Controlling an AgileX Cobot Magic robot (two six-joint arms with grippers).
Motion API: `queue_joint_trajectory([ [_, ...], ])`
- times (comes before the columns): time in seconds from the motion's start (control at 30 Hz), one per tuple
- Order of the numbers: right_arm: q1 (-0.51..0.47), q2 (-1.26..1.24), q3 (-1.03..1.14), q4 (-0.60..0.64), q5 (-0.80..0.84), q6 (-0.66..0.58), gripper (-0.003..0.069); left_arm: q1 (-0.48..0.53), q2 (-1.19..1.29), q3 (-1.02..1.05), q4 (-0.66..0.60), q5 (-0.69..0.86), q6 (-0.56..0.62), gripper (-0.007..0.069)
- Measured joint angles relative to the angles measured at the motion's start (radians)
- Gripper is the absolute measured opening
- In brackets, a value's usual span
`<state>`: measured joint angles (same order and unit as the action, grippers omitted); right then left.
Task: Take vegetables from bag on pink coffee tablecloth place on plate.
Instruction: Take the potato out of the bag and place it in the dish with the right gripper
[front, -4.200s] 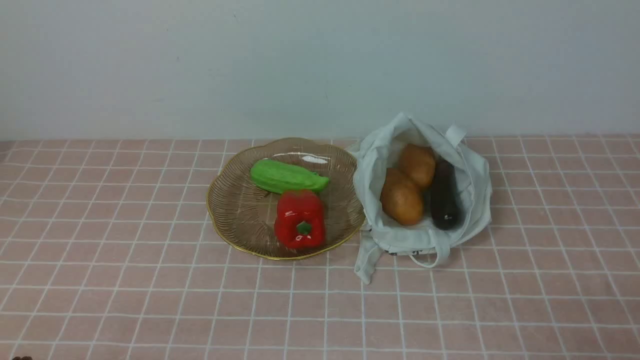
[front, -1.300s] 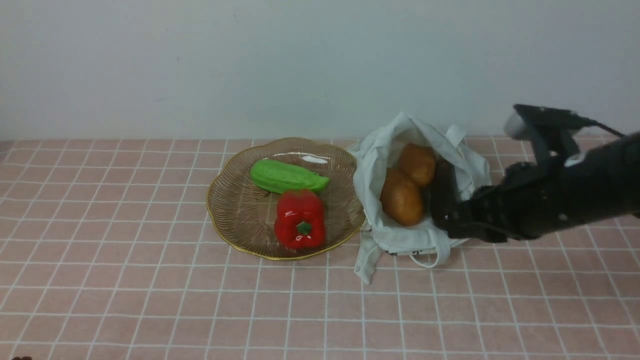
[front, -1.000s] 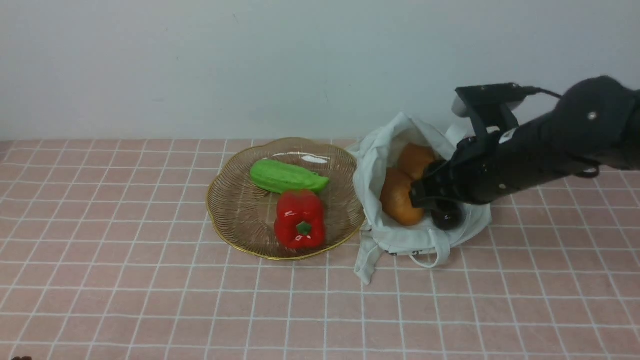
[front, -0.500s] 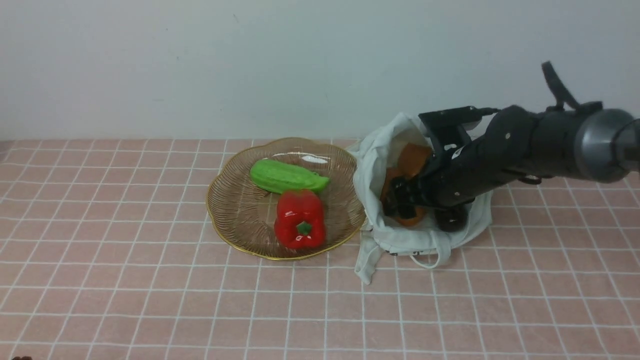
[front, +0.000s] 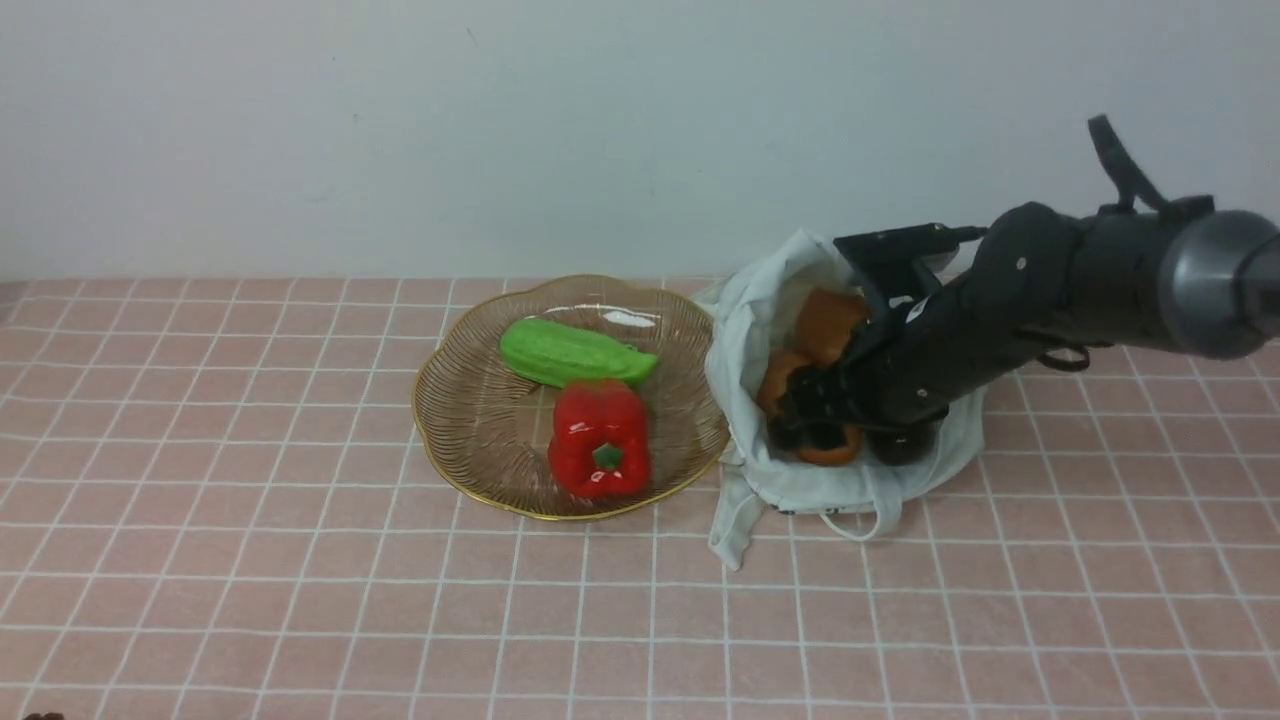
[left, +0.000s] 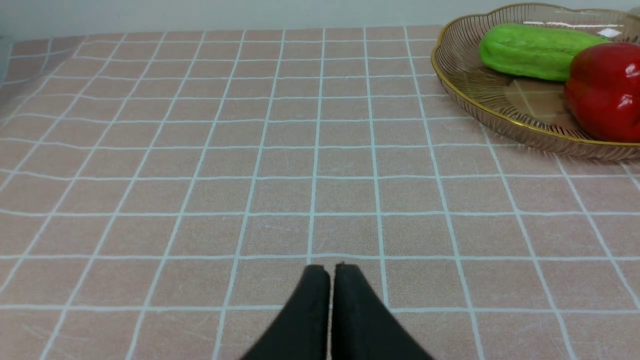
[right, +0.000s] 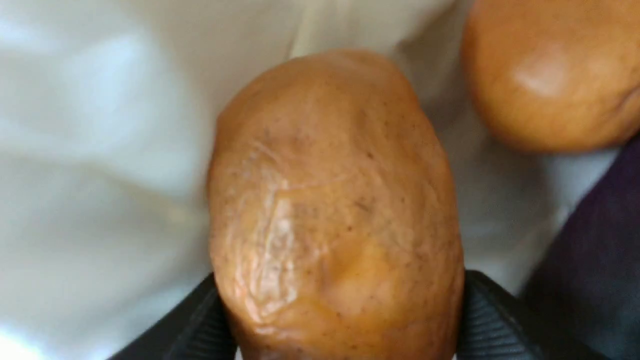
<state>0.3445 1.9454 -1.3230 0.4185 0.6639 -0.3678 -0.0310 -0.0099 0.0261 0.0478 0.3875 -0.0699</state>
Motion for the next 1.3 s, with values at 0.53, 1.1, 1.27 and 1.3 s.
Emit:
queue_joint_trajectory([
  [0.53, 0.098, -0.321, 0.0, -0.007, 0.397, 0.153, 0.0499, 0.0, 0.0, 0.0, 0.0, 0.0, 0.0, -0.0005],
  [1.1, 0.251, 0.207, -0.521, -0.317, 0.176, 0.308, 0.0499, 0.0, 0.0, 0.0, 0.0, 0.0, 0.0, -0.0005],
  [1.27, 0.251, 0.267, -0.556, -0.405, 0.232, 0.376, 0.0499, 0.0, 0.0, 0.0, 0.0, 0.0, 0.0, -0.0005],
  [1.3, 0.251, 0.279, -0.557, -0.406, 0.239, 0.385, 0.0499, 0.0, 0.0, 0.0, 0.0, 0.0, 0.0, -0.0005],
])
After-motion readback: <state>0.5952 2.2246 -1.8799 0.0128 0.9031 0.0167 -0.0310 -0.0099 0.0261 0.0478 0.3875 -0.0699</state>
